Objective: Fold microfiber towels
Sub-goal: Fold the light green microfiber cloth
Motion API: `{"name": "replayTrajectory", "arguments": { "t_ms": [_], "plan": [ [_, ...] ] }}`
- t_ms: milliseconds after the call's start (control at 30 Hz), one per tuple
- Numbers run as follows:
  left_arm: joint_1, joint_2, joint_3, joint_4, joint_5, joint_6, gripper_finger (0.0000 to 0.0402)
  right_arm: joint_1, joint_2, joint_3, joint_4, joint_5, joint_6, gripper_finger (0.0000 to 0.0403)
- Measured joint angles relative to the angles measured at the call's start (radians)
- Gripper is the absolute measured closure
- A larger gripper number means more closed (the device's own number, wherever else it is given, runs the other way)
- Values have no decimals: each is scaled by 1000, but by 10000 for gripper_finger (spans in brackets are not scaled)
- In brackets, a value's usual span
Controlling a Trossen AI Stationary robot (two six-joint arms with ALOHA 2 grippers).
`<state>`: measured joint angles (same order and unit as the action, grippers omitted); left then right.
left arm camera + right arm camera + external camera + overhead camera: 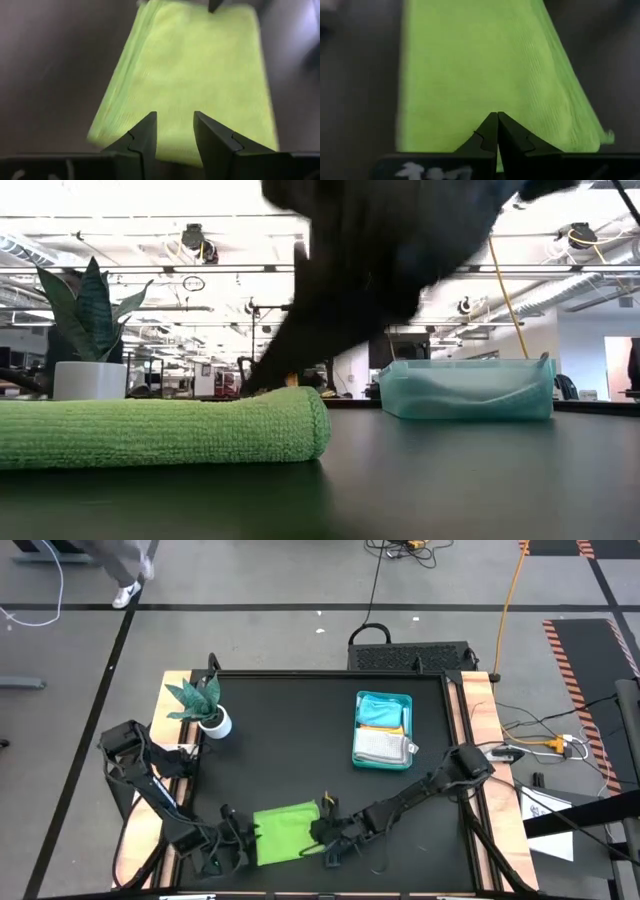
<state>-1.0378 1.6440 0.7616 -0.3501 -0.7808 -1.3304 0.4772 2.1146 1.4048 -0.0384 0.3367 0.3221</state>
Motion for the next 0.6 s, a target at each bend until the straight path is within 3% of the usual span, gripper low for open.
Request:
{"name": "replayTrajectory", "arguments": {
  "t_ms": [167,267,467,600],
  "plan": [
    [77,4,1,167,-13,175,271,-7,-6,-7,81,-1,-37,403],
    [115,27,2,166,10,211,271,-42,26,-43,203,-3,-63,403],
    [141,74,1,-5,80,13,271,-99,44,-167,351,59,-40,403],
    [136,73,1,-94,60,-68,271,-108,35,-251,453,58,16,403]
  ]
}}
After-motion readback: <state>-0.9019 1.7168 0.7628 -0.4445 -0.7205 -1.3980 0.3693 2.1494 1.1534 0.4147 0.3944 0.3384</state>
